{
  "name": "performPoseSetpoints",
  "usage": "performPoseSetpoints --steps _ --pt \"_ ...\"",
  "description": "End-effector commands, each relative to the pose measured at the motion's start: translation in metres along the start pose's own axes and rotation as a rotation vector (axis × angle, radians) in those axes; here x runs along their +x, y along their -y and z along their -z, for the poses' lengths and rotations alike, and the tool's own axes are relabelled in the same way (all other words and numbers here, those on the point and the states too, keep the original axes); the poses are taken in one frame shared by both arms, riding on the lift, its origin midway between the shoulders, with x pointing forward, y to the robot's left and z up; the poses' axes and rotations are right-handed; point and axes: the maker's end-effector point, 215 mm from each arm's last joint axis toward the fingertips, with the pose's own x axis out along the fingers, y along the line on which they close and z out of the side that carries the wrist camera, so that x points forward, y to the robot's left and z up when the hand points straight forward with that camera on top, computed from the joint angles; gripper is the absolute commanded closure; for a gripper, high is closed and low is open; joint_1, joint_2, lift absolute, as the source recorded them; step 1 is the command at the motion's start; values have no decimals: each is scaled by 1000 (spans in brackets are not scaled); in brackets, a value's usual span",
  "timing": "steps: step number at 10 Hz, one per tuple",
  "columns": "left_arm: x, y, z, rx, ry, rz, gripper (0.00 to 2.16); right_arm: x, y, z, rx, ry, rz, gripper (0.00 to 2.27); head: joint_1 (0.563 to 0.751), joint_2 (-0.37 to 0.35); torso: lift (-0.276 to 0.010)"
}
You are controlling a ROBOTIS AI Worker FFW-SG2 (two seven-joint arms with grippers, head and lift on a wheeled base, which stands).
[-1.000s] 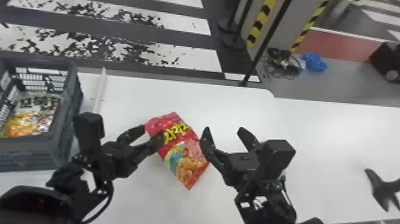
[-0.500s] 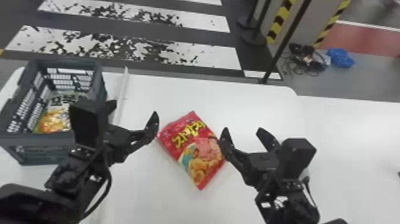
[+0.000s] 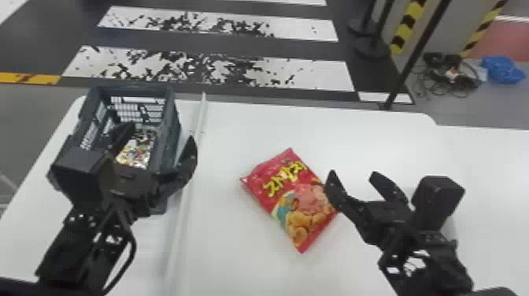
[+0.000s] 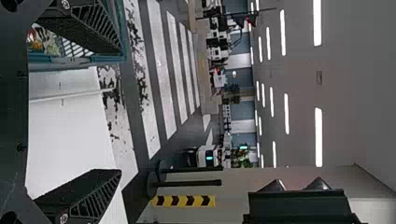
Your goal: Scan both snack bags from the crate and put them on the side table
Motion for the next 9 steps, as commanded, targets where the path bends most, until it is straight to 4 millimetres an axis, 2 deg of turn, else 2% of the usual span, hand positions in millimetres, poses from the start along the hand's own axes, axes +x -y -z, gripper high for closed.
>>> performPoseSetpoints --steps 1,4,6,9 --pt "-12 -14 4 -3 -5 -18 76 7 10 13 10 -49 13 130 695 -36 -87" --pt "-20 -11 16 -18 -29 8 76 11 30 58 152 -213 -13 130 695 -23 -87" --pt "-21 -12 17 -24 -30 12 76 16 31 87 231 -332 -54 130 695 -32 -87" --pt "-20 -12 17 -55 -30 25 76 28 26 114 306 -436 -91 137 695 -25 -87"
